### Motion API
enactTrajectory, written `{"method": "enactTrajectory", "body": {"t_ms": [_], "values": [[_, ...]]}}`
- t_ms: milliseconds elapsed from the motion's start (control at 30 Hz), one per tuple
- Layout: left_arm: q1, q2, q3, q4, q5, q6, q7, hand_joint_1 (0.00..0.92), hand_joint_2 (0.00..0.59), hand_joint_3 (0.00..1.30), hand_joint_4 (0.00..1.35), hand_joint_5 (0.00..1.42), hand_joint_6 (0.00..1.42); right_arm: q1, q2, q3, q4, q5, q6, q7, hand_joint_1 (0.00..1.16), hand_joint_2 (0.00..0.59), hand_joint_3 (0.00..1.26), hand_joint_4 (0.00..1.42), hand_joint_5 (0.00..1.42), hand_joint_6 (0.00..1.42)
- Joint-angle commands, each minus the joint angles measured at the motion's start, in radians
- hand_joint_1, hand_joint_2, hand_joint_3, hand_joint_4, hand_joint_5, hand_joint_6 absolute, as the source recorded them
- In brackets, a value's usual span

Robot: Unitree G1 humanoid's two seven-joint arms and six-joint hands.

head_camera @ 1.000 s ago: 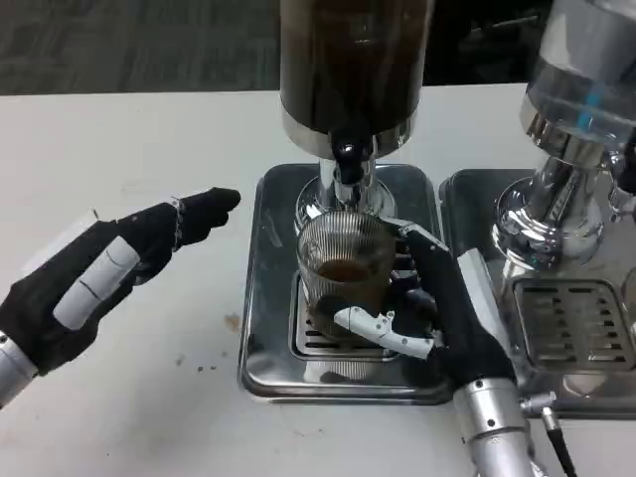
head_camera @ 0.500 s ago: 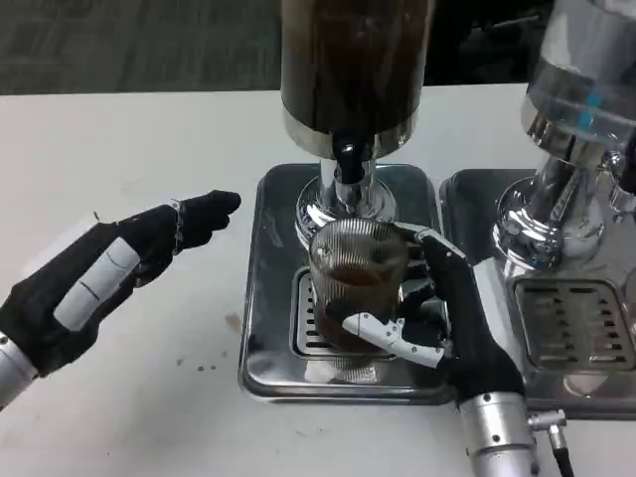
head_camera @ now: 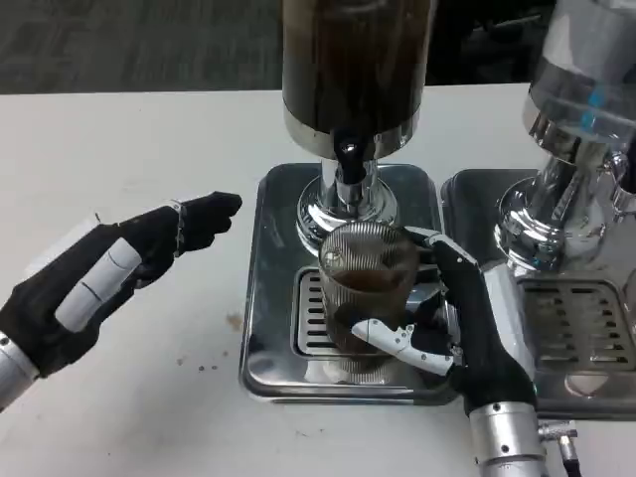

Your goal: Grasp the cup under the faucet to collect the drink, then remove the cup.

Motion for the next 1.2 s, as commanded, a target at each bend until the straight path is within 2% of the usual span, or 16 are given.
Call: {"method": "enactTrajectory", "body": {"t_ms": [33,200,700,1200], "values": [[0.001,0.007,-0.004,0.012,0.008,0.01,-0.002,0.0,0.13,0.23,0.12,0.11,0.09,0.004,-0.006,-0.008,-0.041,-0.005,-0.043,-0.031,0.8,0.218,0.62,0.66,0.82,1.01],[-0.008,0.006,-0.006,0.02,0.009,0.007,-0.004,0.0,0.13,0.23,0.12,0.11,0.09,0.012,-0.009,-0.01,-0.056,-0.015,-0.049,-0.043,0.86,0.206,0.63,0.68,0.87,1.09],[-0.019,0.006,-0.014,0.032,0.012,-0.005,-0.008,0.0,0.127,0.23,0.12,0.12,0.09,0.038,-0.014,-0.019,-0.078,-0.017,-0.054,-0.071,0.93,0.151,0.68,0.76,0.96,1.18],[-0.028,0.004,-0.027,0.03,0.022,-0.023,-0.007,0.0,0.125,0.24,0.12,0.12,0.09,0.137,-0.028,-0.046,-0.213,-0.012,-0.051,-0.058,0.95,0.139,0.72,0.81,0.98,1.25]]}}
